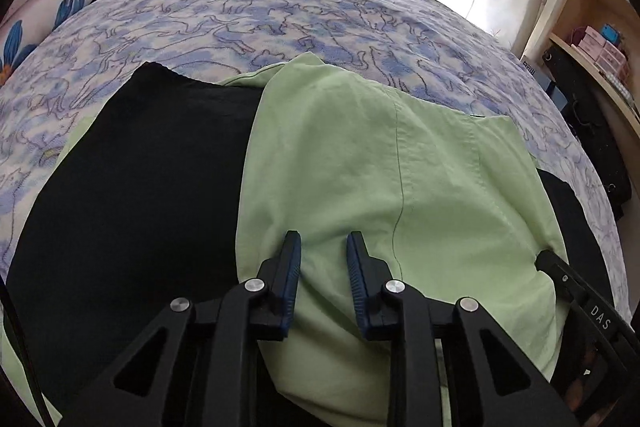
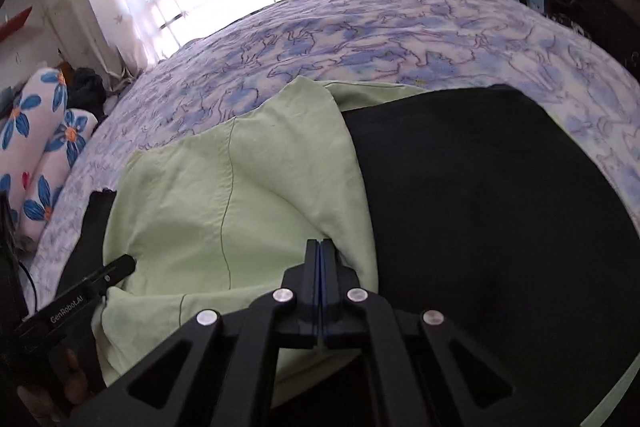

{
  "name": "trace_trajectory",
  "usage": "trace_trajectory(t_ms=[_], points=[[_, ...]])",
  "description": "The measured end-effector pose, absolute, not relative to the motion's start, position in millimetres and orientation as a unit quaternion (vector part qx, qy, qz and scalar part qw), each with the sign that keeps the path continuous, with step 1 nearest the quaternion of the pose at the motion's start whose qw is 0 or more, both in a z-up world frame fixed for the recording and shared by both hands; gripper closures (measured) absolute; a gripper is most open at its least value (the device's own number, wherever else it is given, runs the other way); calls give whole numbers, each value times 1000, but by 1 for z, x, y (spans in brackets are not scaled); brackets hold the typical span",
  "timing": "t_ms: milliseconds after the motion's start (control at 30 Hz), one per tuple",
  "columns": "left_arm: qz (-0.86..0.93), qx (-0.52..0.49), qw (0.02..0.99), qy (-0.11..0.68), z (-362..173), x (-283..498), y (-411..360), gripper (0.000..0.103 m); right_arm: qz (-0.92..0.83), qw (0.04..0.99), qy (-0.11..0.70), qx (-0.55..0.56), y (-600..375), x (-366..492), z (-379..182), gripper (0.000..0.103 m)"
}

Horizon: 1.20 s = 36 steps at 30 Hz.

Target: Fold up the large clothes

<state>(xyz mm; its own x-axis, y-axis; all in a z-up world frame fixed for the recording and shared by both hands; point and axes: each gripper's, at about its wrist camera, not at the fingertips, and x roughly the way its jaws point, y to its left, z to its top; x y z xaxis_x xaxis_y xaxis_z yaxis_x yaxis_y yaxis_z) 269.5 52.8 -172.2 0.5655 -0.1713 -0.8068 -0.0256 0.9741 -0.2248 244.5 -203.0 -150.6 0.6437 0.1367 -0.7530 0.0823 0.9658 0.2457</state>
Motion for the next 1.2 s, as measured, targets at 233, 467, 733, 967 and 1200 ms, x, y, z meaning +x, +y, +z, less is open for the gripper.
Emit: trace_trajectory(t_ms=[233,467,733,967,1200], points=[[-31,-102,876,471,-151,254,50,77,15,894,423,143,-193,234,-136,98],[-28,-116,880,461,-107,208,60,68,35,909,386,155,-193,195,-86,97],[-38,-110,898,425,-39,147,66,58,69,937,316,129,-182,136,-6,85],[-49,-118,908,399,6,97,76,53,122,948,281,82,-173,72,62,84],[-62,-111,910,394,19,58,84,46,147,954,263,13,-179,14,108,82]])
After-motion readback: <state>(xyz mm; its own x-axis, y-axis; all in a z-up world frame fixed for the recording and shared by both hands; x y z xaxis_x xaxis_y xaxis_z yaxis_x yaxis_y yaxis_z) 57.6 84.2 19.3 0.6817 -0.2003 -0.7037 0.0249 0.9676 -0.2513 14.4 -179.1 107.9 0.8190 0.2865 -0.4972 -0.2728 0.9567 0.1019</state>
